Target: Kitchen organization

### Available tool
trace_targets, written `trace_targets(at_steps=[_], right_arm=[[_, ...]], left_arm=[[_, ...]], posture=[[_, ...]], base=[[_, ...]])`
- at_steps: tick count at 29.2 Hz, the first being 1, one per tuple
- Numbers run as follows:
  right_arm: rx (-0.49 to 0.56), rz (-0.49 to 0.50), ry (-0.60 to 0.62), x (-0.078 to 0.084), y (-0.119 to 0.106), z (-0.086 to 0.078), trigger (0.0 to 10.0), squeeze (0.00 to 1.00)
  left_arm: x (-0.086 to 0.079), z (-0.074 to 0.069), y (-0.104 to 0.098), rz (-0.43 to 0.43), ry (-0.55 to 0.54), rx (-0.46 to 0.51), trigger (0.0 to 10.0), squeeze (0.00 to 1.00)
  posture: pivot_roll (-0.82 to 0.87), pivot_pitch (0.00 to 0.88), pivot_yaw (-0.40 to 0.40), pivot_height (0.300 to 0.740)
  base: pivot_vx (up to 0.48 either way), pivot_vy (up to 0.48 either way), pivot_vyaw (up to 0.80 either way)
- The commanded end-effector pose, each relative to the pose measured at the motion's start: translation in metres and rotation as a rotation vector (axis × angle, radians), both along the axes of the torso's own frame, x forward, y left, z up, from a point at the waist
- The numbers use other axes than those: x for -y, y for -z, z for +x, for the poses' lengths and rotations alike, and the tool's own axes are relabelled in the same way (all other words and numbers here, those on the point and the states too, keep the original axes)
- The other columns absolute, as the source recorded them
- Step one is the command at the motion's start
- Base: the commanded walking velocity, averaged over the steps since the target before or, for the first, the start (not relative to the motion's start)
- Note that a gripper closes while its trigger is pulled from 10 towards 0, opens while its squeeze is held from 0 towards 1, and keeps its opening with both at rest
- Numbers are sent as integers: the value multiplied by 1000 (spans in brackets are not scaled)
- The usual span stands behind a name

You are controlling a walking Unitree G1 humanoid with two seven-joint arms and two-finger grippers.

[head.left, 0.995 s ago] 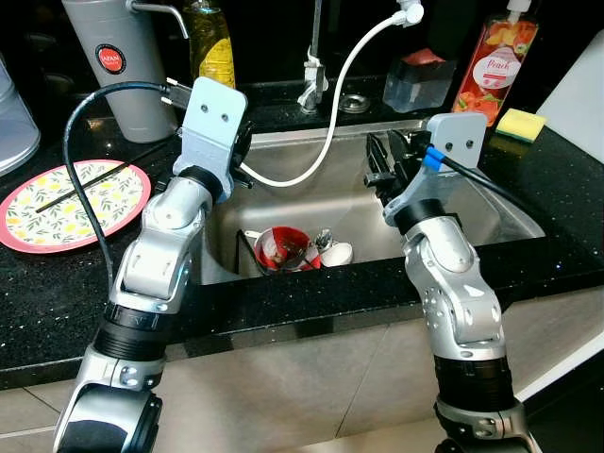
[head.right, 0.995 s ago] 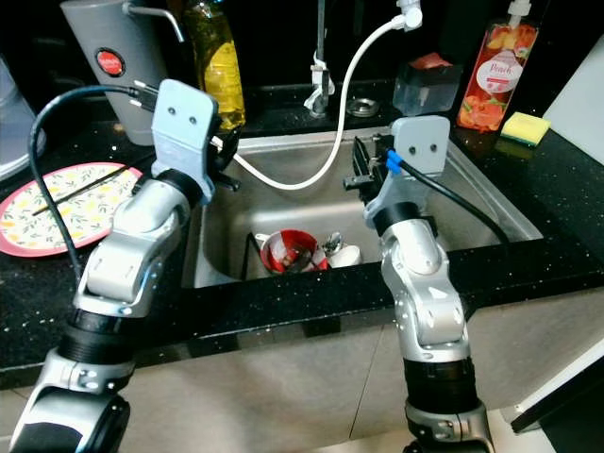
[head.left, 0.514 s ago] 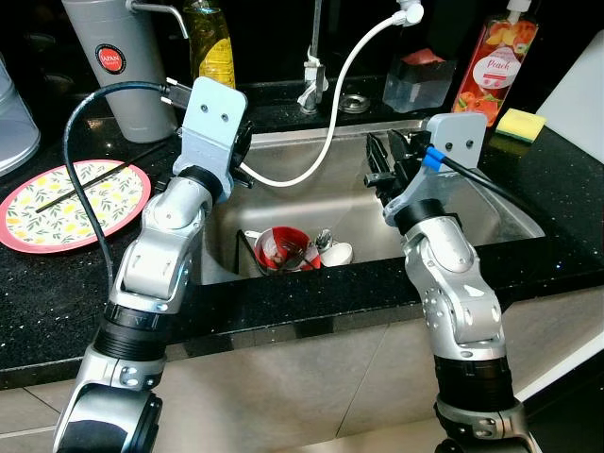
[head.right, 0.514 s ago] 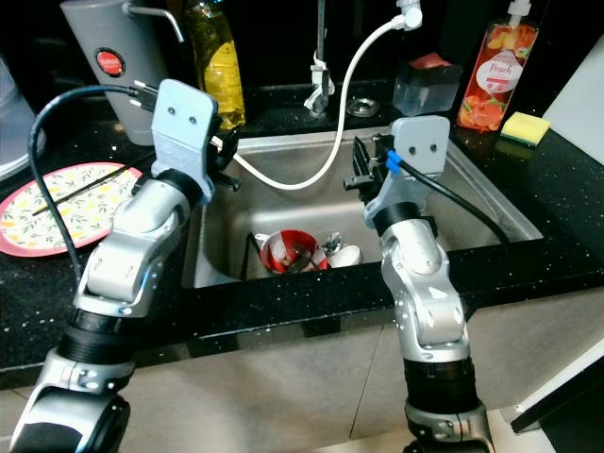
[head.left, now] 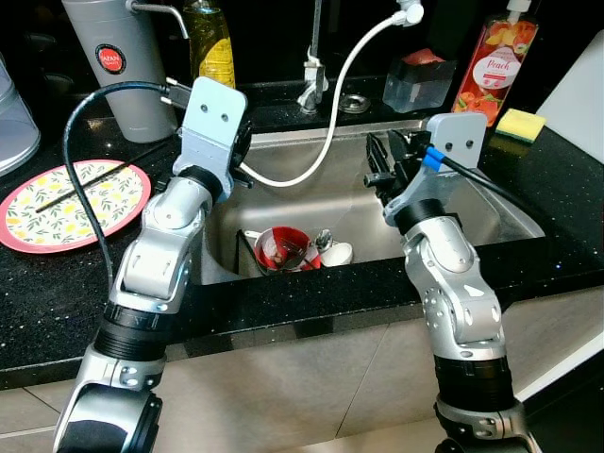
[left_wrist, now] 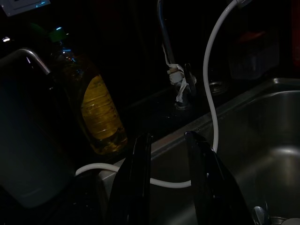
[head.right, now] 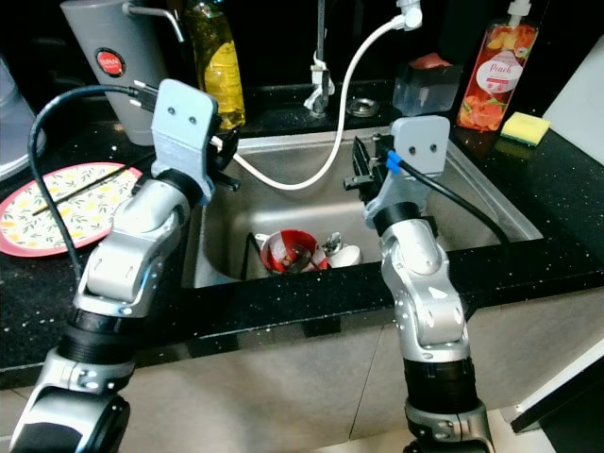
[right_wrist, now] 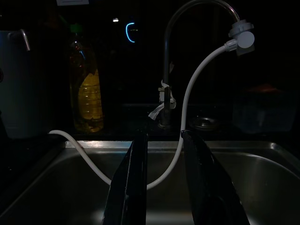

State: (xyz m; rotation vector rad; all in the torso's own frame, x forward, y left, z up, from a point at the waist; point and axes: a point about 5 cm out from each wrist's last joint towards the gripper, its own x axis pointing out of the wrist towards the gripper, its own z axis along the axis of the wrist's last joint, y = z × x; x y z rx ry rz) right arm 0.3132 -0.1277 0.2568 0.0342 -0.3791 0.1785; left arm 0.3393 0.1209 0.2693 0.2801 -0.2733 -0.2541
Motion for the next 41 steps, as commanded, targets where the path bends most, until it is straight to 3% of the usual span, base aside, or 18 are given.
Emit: trace_targets(at_steps=[1, 41], right_arm=[[-12, 2, 1, 0, 1, 2, 10000, 0], [-3, 1, -1, -1, 0, 2, 10000, 0]], left_arm=[[1, 2, 3, -3, -5, -12, 10000, 0], [3, 3, 1, 0, 6, -3, 10000, 0]], posture=[[41, 0, -2, 740], [38, 0, 5, 740]], base=[[0, 0, 0], [0, 0, 0]])
